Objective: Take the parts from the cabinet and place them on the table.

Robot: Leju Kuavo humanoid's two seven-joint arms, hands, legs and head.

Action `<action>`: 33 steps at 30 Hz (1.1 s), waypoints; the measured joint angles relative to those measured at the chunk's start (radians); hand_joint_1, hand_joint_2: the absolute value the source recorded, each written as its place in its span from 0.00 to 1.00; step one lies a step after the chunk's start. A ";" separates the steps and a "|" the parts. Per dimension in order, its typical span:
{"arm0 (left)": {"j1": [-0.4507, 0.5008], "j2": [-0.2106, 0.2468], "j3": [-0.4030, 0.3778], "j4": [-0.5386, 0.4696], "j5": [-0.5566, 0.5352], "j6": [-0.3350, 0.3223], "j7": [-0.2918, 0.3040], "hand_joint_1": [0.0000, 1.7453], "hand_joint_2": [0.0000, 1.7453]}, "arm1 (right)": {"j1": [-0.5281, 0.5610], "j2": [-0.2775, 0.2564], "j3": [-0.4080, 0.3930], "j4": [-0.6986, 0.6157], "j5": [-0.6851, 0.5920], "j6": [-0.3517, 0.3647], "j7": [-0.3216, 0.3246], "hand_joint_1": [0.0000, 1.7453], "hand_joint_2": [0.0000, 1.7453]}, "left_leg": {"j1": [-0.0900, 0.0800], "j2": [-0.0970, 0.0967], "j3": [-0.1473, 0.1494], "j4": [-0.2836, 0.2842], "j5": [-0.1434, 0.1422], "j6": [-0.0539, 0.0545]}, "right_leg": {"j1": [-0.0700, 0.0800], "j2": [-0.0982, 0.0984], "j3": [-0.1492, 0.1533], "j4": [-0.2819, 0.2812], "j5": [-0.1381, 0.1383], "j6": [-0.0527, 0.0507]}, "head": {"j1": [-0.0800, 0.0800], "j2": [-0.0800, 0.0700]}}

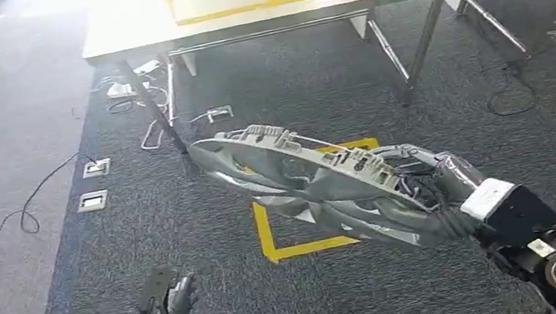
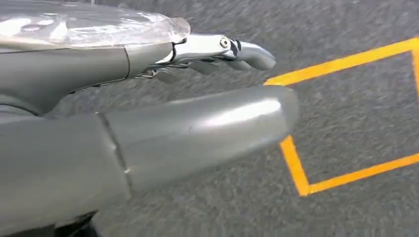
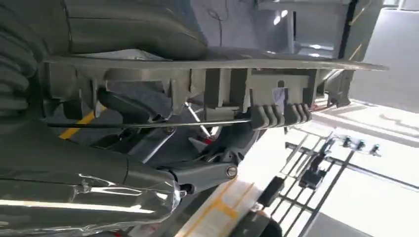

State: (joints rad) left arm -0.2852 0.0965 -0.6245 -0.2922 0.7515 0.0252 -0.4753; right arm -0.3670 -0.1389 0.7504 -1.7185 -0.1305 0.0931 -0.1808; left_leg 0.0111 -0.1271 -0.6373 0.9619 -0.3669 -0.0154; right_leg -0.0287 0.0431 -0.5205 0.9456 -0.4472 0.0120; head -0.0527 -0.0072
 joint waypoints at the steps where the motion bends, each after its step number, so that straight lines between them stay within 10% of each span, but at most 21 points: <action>1: -0.002 0.005 0.000 0.000 0.000 -0.001 0.000 0.00 0.00 | 0.001 0.000 0.001 0.000 0.000 -0.003 0.002 1.00 1.00 | -0.009 0.062 -0.016 0.035 -0.026 -0.004 | 0.001 -0.015 0.003 -0.004 0.002 -0.006 | -0.011 0.000; 5: -0.006 0.005 0.000 0.000 -0.001 -0.005 0.005 0.00 0.00 | 0.001 0.000 0.001 0.001 -0.002 -0.009 0.000 1.00 1.00 | 0.003 0.119 -0.163 0.325 -0.140 -0.019 | 0.008 -0.078 0.002 -0.003 -0.001 -0.011 | -0.019 0.000; 8: -0.004 0.006 0.000 0.000 -0.005 -0.005 0.011 0.00 0.00 | 0.003 0.000 0.002 0.001 -0.003 -0.008 -0.002 1.00 1.00 | 0.009 0.134 -0.079 0.167 -0.050 -0.021 | 0.007 -0.118 0.006 -0.003 -0.006 -0.005 | -0.024 0.000; 10: -0.008 0.005 0.000 0.000 -0.005 -0.005 0.012 0.00 0.00 | 0.003 0.000 0.001 0.001 -0.003 -0.008 -0.004 1.00 1.00 | 0.006 0.195 0.018 -0.001 -0.013 -0.019 | 0.012 -0.132 0.010 -0.002 -0.014 0.007 | -0.032 0.000; 14: -0.005 0.006 0.000 0.000 -0.008 -0.005 0.018 0.00 0.00 | 0.002 0.000 0.000 0.001 -0.008 -0.009 -0.006 1.00 1.00 | -0.006 0.161 0.016 -0.001 -0.020 0.011 | 0.018 -0.154 0.020 -0.006 -0.021 0.028 | -0.018 0.000; 15: -0.005 0.006 0.000 0.000 -0.008 -0.005 0.019 0.00 0.00 | 0.002 0.000 -0.001 0.001 -0.011 -0.009 -0.007 1.00 1.00 | 0.003 0.156 0.022 -0.007 -0.017 0.020 | 0.013 -0.144 0.019 -0.003 -0.029 0.035 | -0.018 0.000; 17: -0.010 0.005 0.000 0.000 -0.008 -0.005 0.020 0.00 0.00 | 0.004 0.000 -0.002 0.001 -0.012 -0.008 -0.008 1.00 1.00 | 0.003 0.151 0.026 -0.008 -0.020 0.034 | 0.009 -0.065 -0.024 0.096 -0.094 0.038 | -0.006 0.000; 20: -0.013 0.003 0.000 0.000 -0.009 -0.010 0.022 0.00 0.00 | 0.012 0.000 -0.004 0.003 -0.012 -0.008 -0.009 1.00 1.00 | -0.005 0.134 0.027 -0.008 -0.023 0.041 | 0.012 -0.046 -0.148 0.345 -0.181 0.039 | 0.000 0.000; 22: -0.013 0.002 0.000 0.000 -0.012 -0.010 0.025 0.00 0.00 | 0.019 0.000 -0.004 0.006 -0.012 -0.008 -0.010 1.00 1.00 | -0.007 0.120 0.032 -0.007 -0.025 0.043 | 0.012 -0.046 -0.143 0.310 -0.130 0.034 | 0.001 0.000; 25: -0.012 -0.003 0.000 0.000 -0.015 -0.010 0.028 0.00 0.00 | 0.017 0.000 -0.005 0.008 -0.011 -0.008 -0.010 1.00 1.00 | -0.006 0.104 0.043 -0.007 -0.031 0.037 | 0.014 -0.039 -0.036 0.043 0.011 0.014 | 0.004 0.000; 30: -0.012 -0.002 0.000 0.000 -0.017 -0.010 0.032 0.00 0.00 | 0.017 0.000 -0.008 0.008 -0.011 -0.010 -0.012 1.00 1.00 | -0.016 0.099 0.033 -0.005 -0.026 0.013 | 0.011 -0.041 -0.008 -0.001 0.003 0.001 | 0.004 0.000; 33: -0.016 -0.002 0.000 0.000 -0.018 -0.010 0.035 0.00 0.00 | 0.016 0.000 -0.009 0.009 -0.008 -0.011 -0.012 1.00 1.00 | -0.005 0.114 -0.039 0.145 -0.108 -0.006 | 0.010 -0.046 -0.001 -0.008 0.008 -0.008 | -0.007 0.000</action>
State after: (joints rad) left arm -0.3010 0.0942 -0.6241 -0.2922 0.7336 0.0149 -0.4406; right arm -0.3508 -0.1389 0.7416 -1.7098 -0.1389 0.0816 -0.1930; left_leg 0.0057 -0.0133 -0.6765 1.1070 -0.4748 -0.0211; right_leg -0.0190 -0.0029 -0.5214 0.9378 -0.4390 0.0038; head -0.0595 -0.0072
